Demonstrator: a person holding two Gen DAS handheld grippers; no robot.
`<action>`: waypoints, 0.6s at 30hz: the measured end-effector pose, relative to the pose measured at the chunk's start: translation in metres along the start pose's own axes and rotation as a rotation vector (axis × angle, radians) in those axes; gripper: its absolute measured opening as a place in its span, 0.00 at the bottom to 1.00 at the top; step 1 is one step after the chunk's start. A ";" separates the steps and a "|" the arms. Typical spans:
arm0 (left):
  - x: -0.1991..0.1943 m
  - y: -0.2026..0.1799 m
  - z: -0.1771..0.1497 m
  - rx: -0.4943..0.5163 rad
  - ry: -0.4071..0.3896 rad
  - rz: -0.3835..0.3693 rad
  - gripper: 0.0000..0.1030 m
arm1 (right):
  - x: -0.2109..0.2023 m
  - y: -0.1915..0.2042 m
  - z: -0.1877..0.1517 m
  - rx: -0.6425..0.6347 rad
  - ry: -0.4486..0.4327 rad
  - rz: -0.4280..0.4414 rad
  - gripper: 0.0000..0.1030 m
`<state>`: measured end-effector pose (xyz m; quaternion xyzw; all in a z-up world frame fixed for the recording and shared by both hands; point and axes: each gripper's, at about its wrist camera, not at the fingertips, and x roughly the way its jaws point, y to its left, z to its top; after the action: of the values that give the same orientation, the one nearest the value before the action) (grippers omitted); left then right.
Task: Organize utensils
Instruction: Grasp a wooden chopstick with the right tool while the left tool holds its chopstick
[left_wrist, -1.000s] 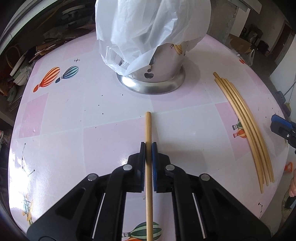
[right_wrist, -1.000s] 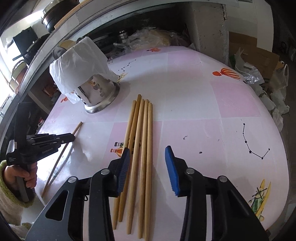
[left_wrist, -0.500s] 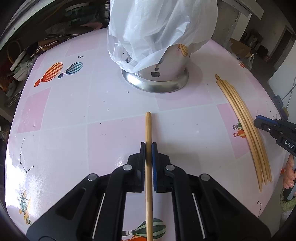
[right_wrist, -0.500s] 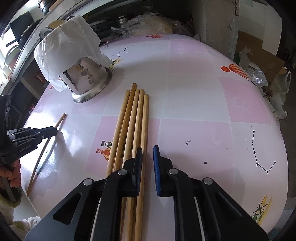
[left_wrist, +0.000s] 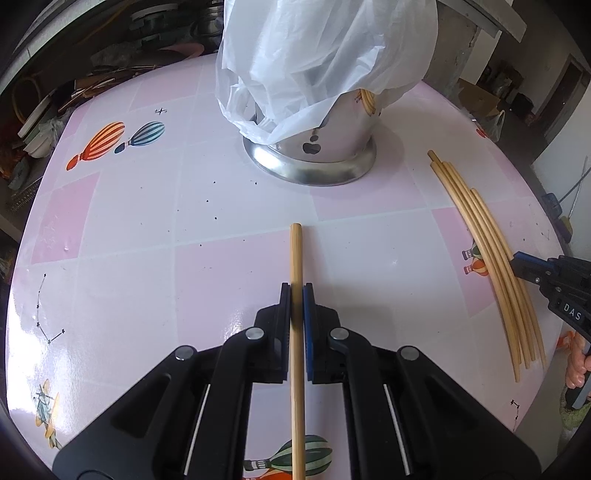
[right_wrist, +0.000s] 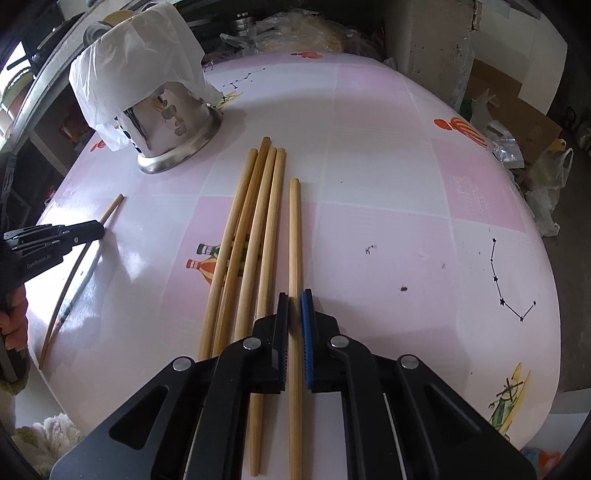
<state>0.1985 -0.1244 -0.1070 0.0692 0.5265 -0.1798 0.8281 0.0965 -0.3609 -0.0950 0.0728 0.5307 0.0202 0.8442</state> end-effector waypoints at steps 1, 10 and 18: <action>0.000 0.000 0.000 0.000 0.001 -0.002 0.05 | 0.000 0.000 0.000 -0.004 0.005 -0.002 0.07; 0.001 0.003 0.001 -0.006 0.005 -0.013 0.05 | 0.009 0.009 0.023 -0.067 0.018 -0.050 0.16; 0.001 0.004 0.001 -0.007 0.007 -0.018 0.05 | 0.022 0.015 0.050 -0.120 0.028 -0.072 0.16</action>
<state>0.2016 -0.1212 -0.1079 0.0622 0.5306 -0.1852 0.8248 0.1515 -0.3482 -0.0912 0.0026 0.5424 0.0228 0.8398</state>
